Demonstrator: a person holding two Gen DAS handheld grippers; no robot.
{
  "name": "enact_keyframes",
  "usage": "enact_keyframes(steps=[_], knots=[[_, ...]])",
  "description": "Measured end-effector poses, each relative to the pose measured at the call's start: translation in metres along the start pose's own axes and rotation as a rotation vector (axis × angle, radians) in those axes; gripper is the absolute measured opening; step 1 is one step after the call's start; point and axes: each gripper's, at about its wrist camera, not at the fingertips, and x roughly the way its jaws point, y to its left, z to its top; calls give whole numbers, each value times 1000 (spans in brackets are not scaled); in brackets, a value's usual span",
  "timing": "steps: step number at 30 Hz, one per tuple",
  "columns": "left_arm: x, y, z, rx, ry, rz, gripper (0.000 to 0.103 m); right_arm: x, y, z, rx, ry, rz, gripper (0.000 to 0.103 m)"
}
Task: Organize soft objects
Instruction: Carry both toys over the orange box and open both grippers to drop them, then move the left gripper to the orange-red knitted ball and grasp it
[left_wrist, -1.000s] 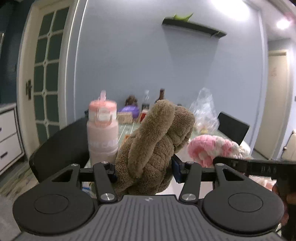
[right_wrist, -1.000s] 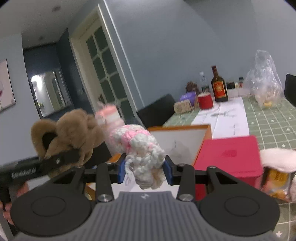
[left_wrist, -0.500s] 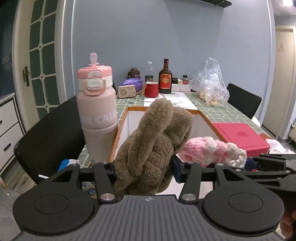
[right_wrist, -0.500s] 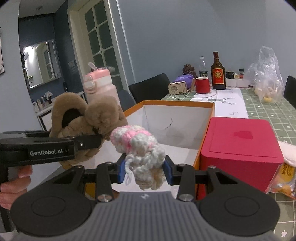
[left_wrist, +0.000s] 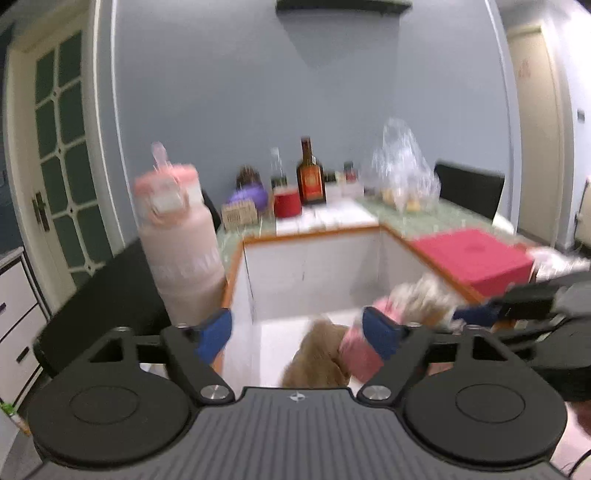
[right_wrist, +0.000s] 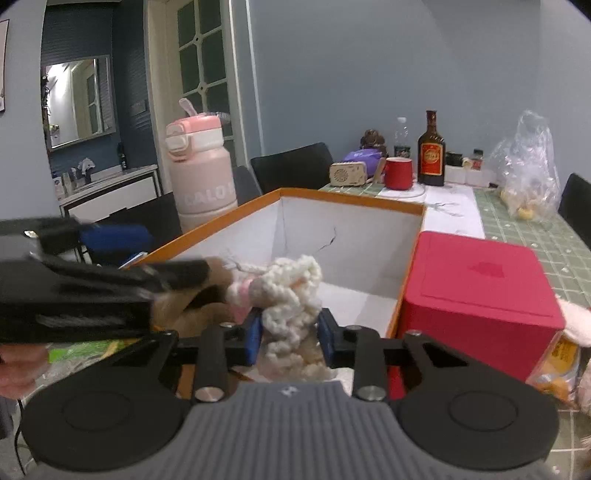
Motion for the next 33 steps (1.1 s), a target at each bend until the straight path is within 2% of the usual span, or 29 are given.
enact_keyframes(steps=[4,9,11,13,16,18,19,25,28,29,33], knots=[[-22,13,9,-78,-22,-10,95,1,1,1,-6,6,-14,31],[-34,19,12,-91,-31,51,95,2,3,3,-13,15,-27,33],[-35,19,12,-95,-20,68,95,1,5,4,-12,4,-12,44],[-35,18,12,-93,-10,70,95,-6,5,5,-2,-23,8,72],[-34,15,13,-109,2,66,95,-24,-1,9,17,-94,33,84],[-35,16,15,-139,-2,47,95,-35,-8,12,37,-132,14,95],[-36,16,17,-153,-9,43,95,-41,-12,13,46,-148,-1,97],[-47,1,30,-170,-35,62,95,-78,-43,13,103,-200,-90,100],[-51,-14,39,-157,-43,85,93,-95,-57,8,104,-190,-138,100],[-53,-19,42,-151,-49,85,89,-102,-61,5,95,-197,-156,100],[-60,-47,52,-110,-64,43,89,-129,-76,-7,99,-224,-218,100]])
